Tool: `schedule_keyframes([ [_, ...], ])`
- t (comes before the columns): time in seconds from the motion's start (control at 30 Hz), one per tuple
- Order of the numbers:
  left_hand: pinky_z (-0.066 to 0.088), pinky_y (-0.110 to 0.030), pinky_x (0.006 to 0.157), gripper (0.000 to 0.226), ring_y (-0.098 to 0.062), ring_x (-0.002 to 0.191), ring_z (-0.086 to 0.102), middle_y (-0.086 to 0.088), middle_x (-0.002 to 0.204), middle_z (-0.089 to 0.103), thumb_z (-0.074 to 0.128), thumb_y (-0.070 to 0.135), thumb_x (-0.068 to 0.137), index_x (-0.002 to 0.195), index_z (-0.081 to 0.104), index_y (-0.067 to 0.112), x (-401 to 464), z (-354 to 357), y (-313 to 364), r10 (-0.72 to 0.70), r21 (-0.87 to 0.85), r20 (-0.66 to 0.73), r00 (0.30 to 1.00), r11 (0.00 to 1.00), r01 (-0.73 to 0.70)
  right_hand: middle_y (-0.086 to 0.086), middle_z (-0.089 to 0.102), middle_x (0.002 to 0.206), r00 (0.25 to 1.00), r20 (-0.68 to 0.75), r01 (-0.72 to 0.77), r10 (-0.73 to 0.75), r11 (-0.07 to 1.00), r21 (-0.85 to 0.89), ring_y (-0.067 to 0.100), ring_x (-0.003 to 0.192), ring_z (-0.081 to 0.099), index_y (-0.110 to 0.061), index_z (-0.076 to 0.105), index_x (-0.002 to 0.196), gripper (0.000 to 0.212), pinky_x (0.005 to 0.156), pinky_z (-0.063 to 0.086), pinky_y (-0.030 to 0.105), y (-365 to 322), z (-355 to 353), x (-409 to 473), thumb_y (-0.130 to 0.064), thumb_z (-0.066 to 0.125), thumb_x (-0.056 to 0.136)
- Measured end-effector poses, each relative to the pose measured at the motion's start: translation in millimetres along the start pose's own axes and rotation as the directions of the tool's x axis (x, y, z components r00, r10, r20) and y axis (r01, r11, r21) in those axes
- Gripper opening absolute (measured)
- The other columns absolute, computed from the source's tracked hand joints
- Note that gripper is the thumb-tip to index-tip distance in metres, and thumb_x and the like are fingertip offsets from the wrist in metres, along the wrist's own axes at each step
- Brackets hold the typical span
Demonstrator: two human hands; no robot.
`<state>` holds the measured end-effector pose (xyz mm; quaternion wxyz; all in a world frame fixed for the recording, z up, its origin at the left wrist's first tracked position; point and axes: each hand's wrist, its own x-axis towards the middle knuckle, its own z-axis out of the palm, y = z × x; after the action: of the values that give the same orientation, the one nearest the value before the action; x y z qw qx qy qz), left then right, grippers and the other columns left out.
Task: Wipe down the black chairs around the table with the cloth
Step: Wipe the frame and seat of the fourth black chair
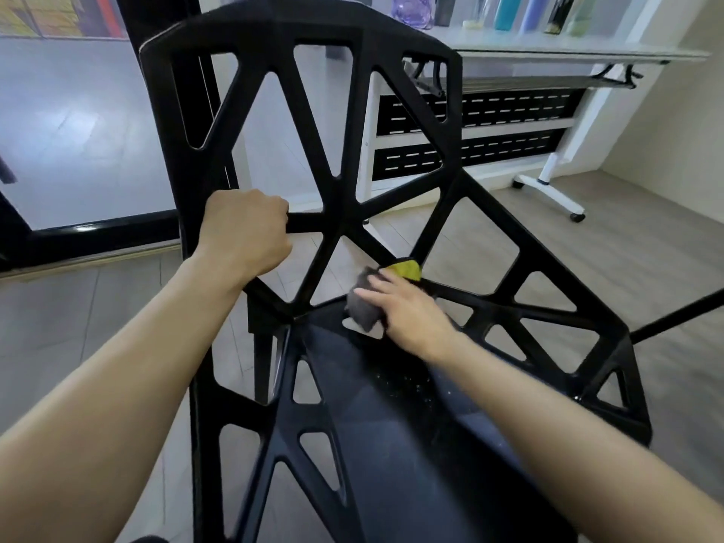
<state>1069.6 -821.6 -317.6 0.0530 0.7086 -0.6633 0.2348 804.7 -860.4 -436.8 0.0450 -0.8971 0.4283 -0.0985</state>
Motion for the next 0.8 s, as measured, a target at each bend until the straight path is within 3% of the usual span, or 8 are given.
schedule_keyframes([
  [0.1,0.034,-0.031,0.057,0.013,-0.025,0.058,0.056,0.000,0.063,0.056,0.056,0.016,0.091,0.081,0.063,0.020,1,1,0,0.001,0.008,0.008,1.000,1.000,-0.001,0.003,0.049,0.162,0.987,-0.006,-0.158,0.158,0.984,-0.080,0.029,0.154,0.033,-0.027,0.062,0.148,0.069,0.125,0.033,0.043,58,-17,-23,-0.004,0.058,0.084],
  [0.2,0.040,-0.033,0.060,0.011,-0.026,0.059,0.058,0.000,0.064,0.058,0.057,0.016,0.088,0.079,0.063,0.019,2,0,1,-0.007,0.000,0.040,0.999,1.000,0.007,0.007,0.048,0.163,0.963,-0.005,-0.268,0.269,0.963,0.010,0.031,0.155,0.031,-0.027,0.062,0.148,0.070,0.128,0.028,0.046,60,-12,-20,-0.016,0.051,0.080],
  [0.3,0.039,-0.032,0.057,0.011,-0.025,0.054,0.056,-0.001,0.061,0.056,0.058,0.018,0.087,0.076,0.061,0.018,3,1,1,-0.006,0.027,0.047,0.999,1.000,0.004,0.008,0.043,0.166,0.977,0.000,-0.214,0.214,0.973,0.086,0.030,0.159,0.025,-0.029,0.057,0.152,0.064,0.132,0.016,0.041,34,3,-14,-0.024,0.055,0.088],
  [0.4,0.035,-0.034,0.059,0.016,-0.025,0.061,0.051,-0.002,0.063,0.048,0.061,0.014,0.085,0.071,0.055,0.012,-3,2,11,-0.005,0.009,-0.024,1.000,1.000,0.005,0.000,0.032,0.173,0.978,0.133,-0.175,0.162,0.980,0.098,0.021,0.163,0.016,-0.035,0.046,0.160,0.066,0.132,0.011,0.036,40,-12,-30,-0.023,0.057,0.096],
  [0.47,0.042,-0.043,0.073,0.009,-0.032,0.081,0.053,-0.008,0.081,0.051,0.064,0.012,0.082,0.087,0.061,0.006,-9,3,18,0.048,0.045,-0.128,0.991,0.998,-0.042,-0.003,0.029,0.174,0.960,0.212,-0.196,0.183,0.980,0.043,0.018,0.163,0.016,-0.039,0.043,0.161,0.066,0.133,0.016,0.038,50,-21,-53,-0.031,0.056,0.097],
  [0.57,0.041,-0.048,0.099,0.034,-0.035,0.107,0.054,-0.014,0.112,0.059,0.063,0.018,0.086,0.118,0.062,0.006,-8,3,38,0.243,0.150,-0.195,0.950,0.965,-0.216,-0.008,0.031,0.173,0.948,0.235,-0.215,0.214,0.976,-0.021,0.012,0.163,0.016,-0.045,0.041,0.160,0.068,0.131,0.023,0.040,56,-29,-109,-0.043,0.050,0.092],
  [0.67,0.043,-0.043,0.103,0.035,-0.030,0.118,0.055,-0.008,0.125,0.061,0.055,0.031,0.096,0.126,0.062,0.015,-2,6,83,0.456,0.094,0.095,0.885,0.881,-0.464,-0.004,0.030,0.173,0.949,0.225,-0.209,0.221,0.975,-0.075,0.015,0.163,0.014,-0.039,0.039,0.162,0.072,0.132,0.019,0.040,60,-25,-115,-0.046,0.043,0.091],
  [0.8,0.053,-0.044,0.100,0.039,-0.036,0.126,0.063,-0.014,0.138,0.065,0.049,0.032,0.106,0.136,0.059,0.011,-10,44,125,0.336,-0.185,0.493,0.803,0.942,-0.281,0.009,0.023,0.175,0.969,0.179,-0.157,0.169,0.985,-0.075,0.026,0.164,0.009,-0.026,0.033,0.166,0.069,0.134,0.003,0.040,45,-3,-33,-0.043,0.043,0.100],
])
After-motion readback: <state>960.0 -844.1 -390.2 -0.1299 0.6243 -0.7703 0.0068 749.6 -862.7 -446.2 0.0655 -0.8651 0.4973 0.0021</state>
